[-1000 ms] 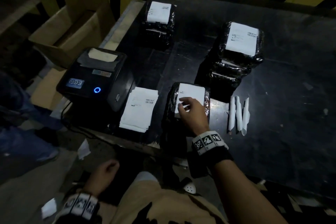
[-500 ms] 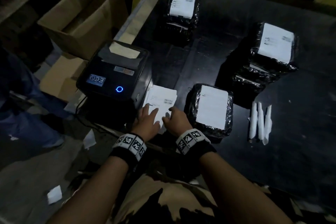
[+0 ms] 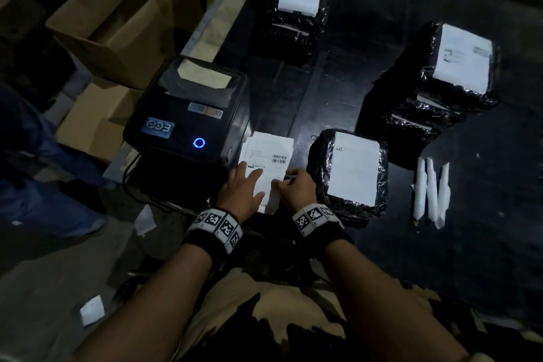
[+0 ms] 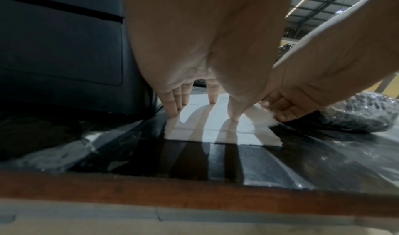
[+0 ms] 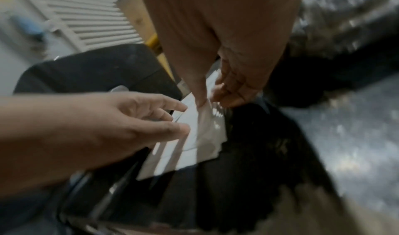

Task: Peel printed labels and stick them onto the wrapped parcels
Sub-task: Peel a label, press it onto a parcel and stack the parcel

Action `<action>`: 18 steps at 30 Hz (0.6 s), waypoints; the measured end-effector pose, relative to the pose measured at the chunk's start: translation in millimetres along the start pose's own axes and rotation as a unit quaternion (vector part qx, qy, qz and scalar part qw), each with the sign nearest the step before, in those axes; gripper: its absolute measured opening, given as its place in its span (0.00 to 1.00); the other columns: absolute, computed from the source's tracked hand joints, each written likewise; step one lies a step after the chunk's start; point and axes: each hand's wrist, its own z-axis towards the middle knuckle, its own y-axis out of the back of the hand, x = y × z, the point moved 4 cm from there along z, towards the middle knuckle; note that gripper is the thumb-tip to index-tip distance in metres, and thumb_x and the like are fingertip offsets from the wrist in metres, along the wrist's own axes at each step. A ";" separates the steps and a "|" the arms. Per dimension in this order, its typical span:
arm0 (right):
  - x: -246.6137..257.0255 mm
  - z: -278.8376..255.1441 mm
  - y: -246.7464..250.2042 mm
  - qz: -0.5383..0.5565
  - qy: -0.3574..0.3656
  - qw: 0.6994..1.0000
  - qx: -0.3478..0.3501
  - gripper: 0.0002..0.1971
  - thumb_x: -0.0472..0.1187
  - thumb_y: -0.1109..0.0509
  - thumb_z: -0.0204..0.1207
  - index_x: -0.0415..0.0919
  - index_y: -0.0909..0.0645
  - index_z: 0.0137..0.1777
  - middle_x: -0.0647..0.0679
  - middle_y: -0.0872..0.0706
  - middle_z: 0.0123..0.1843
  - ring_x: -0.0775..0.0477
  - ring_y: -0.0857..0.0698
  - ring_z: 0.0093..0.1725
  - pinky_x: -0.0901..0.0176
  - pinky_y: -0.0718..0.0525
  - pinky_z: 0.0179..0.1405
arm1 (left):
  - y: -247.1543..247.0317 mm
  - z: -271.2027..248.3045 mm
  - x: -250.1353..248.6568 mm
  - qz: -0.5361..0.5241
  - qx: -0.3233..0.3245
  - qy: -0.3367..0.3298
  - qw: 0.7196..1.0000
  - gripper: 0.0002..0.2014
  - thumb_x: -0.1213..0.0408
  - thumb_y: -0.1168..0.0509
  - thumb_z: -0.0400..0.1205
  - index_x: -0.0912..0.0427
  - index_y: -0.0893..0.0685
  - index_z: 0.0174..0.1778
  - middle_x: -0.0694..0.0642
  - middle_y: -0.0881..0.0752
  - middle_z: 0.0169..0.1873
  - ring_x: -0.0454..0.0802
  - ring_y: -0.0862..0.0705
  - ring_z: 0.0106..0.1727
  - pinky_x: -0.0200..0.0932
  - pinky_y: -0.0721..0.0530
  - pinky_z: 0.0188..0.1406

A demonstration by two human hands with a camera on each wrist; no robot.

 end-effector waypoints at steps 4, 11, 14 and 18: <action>-0.5 -1.9 0.8 0.034 -0.013 0.999 -0.024 0.13 0.35 0.26 0.72 0.33 0.18 0.56 0.45 0.15 0.40 0.51 0.19 0.42 0.74 0.31 0.36 | -2.0 -0.6 1.6 -0.012 0.008 0.008 1.000 0.30 0.55 0.36 0.82 0.50 0.38 0.80 0.56 0.43 0.79 0.58 0.40 0.78 0.57 0.27 0.70; 3.0 -5.4 3.6 0.011 0.017 0.999 -0.043 0.10 0.39 0.26 0.72 0.34 0.14 0.50 0.43 0.12 0.42 0.47 0.15 0.42 0.64 0.24 0.41 | -1.7 -5.1 0.0 -0.025 0.021 0.017 0.999 0.36 0.54 0.36 0.82 0.50 0.47 0.83 0.57 0.49 0.82 0.57 0.46 0.81 0.57 0.32 0.75; 7.1 -7.0 8.6 -0.011 0.040 0.998 -0.047 0.09 0.40 0.27 0.74 0.33 0.13 0.48 0.39 0.10 0.44 0.43 0.13 0.46 0.57 0.17 0.46 | -2.5 -6.8 -0.7 -0.030 0.019 0.014 0.999 0.37 0.54 0.36 0.82 0.51 0.49 0.84 0.57 0.50 0.82 0.57 0.46 0.81 0.56 0.34 0.75; 14.9 -8.5 15.2 -0.056 0.072 0.995 -0.050 0.10 0.40 0.30 0.77 0.32 0.13 0.46 0.37 0.10 0.46 0.39 0.12 0.49 0.53 0.16 0.51 | -1.9 -7.1 -0.7 -0.037 0.010 0.013 0.999 0.40 0.53 0.35 0.82 0.54 0.51 0.84 0.57 0.48 0.82 0.57 0.46 0.81 0.55 0.36 0.75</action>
